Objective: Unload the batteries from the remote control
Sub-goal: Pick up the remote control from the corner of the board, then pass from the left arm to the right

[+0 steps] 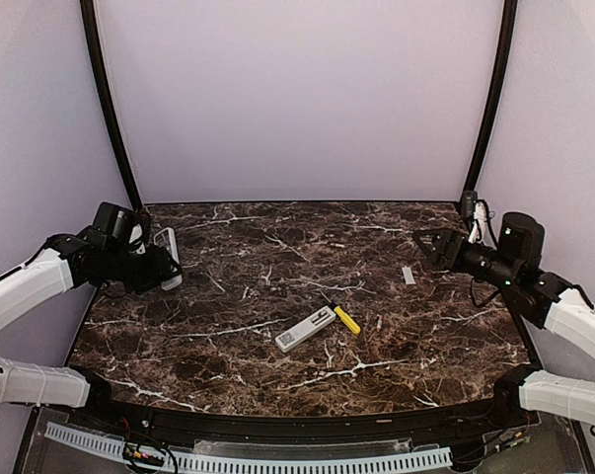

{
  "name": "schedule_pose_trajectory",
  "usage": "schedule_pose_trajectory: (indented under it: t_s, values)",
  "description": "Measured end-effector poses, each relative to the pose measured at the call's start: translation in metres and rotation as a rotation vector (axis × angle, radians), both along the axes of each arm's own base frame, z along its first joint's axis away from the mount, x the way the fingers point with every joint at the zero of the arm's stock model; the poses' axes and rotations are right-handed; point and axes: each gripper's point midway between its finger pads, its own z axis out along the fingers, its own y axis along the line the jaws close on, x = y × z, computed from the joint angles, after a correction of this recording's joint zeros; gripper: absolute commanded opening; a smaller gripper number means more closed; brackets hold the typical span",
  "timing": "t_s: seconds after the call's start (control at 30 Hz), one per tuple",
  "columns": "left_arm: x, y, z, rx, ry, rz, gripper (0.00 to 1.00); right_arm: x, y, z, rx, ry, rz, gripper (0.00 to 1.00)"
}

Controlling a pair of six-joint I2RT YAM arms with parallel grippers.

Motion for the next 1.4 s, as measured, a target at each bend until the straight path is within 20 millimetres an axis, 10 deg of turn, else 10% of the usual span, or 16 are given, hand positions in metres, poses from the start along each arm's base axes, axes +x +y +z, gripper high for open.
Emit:
schedule_pose_trajectory:
  t_s: [0.13, 0.5, 0.87, 1.4]
  values:
    - [0.019, -0.046, 0.072, -0.267, -0.288, -0.155, 0.35, -0.017, 0.024, 0.026, 0.106, -0.039, 0.132, 0.79]
    - [0.02, -0.108, 0.112, -0.585, -0.351, -0.254, 0.34, -0.047, 0.116, 0.084, 0.094, -0.143, 0.321, 0.75]
    - [-0.007, -0.162, 0.125, -0.659, -0.31, -0.271, 0.34, -0.034, 0.23, 0.05, -0.052, -0.096, 0.446, 0.69]
    - [-0.007, -0.174, 0.116, -0.677, -0.264, -0.231, 0.34, -0.056, 0.306, 0.034, -0.123, -0.141, 0.588, 0.55]
